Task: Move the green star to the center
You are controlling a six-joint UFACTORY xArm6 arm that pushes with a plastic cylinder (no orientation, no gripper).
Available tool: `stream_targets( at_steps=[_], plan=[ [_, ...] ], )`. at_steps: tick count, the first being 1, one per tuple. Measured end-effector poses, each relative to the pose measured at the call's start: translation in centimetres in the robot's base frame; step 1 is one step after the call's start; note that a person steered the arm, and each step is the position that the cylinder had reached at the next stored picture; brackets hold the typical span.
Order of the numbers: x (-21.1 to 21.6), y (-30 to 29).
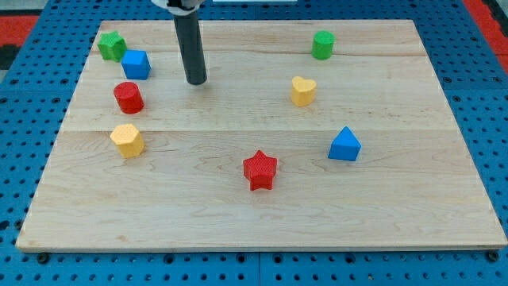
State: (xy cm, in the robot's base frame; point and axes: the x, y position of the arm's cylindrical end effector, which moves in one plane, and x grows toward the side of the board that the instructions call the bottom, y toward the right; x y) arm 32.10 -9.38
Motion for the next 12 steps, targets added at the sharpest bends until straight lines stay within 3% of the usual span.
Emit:
stream_targets(
  at_steps=[1,2,3,4,5,6,9,11,12],
  plan=[
    [-9.4,-1.1],
    [-12.8,-5.3],
    [-12.1,-16.8],
    [-10.6,-21.1],
    [-6.7,-20.3],
    [-6.1,-19.9],
    [-5.6,-6.4],
    [-9.6,-5.8],
    [-7.5,-0.9]
  ],
)
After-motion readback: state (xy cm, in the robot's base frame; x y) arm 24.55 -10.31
